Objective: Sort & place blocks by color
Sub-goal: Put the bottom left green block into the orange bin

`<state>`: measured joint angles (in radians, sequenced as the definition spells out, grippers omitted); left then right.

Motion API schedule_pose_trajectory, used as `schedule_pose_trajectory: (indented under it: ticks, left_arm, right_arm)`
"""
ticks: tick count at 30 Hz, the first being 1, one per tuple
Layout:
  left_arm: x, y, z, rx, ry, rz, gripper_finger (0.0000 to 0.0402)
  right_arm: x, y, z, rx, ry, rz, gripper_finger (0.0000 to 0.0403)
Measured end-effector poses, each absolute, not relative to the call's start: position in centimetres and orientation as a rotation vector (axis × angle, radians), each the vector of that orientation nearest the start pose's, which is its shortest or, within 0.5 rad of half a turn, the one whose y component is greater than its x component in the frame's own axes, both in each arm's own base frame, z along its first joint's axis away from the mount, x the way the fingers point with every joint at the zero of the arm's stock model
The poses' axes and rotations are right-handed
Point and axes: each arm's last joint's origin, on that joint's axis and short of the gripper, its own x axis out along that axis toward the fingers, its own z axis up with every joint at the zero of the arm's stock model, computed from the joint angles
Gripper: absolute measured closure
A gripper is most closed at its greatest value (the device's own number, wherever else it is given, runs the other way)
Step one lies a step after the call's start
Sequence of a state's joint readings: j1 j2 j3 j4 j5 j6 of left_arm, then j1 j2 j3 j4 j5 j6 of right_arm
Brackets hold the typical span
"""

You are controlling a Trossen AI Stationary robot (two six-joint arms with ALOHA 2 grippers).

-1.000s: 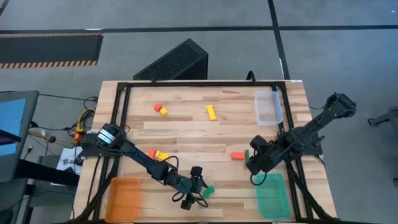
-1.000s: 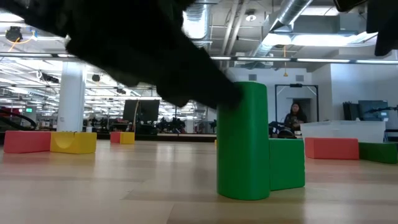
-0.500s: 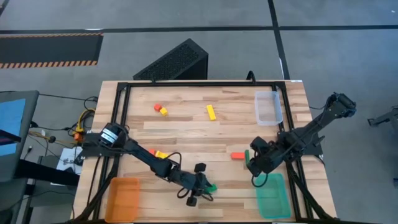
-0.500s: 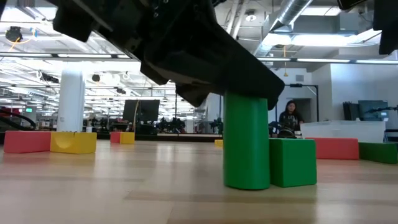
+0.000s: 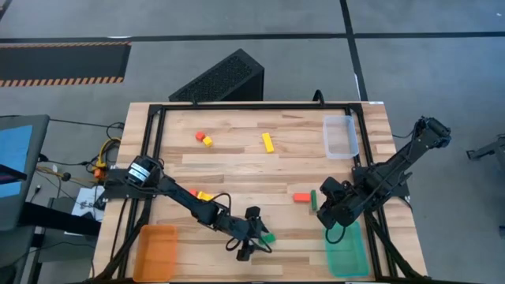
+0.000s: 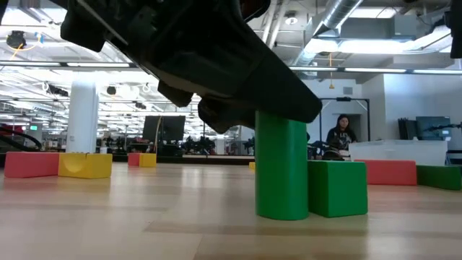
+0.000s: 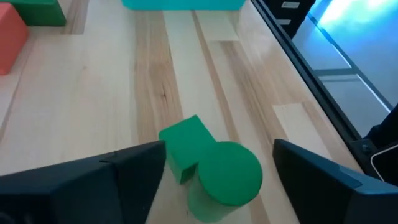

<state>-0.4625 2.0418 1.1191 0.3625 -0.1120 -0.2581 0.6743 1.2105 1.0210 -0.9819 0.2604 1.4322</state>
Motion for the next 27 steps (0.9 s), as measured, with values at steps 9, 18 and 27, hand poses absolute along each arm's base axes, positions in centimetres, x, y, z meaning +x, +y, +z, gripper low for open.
schedule_pose_trajectory:
  ticks: [9,18,27]
  left_arm:
    - [37.1,-18.3,12.3,-0.034,0.643,-0.32,0.0191]
    - [38.1,-16.5,12.5,-0.097,0.636,-0.295,0.0313]
    - [39.5,-11.8,17.2,-0.105,0.462,-0.194,0.0307]
  right_arm:
    - [17.3,12.9,27.5,0.751,1.048,-0.422,0.0148]
    - [17.3,12.9,27.5,0.751,1.048,-0.422,0.0148]
    - [16.7,13.0,30.5,0.844,0.952,-0.364,0.0148]
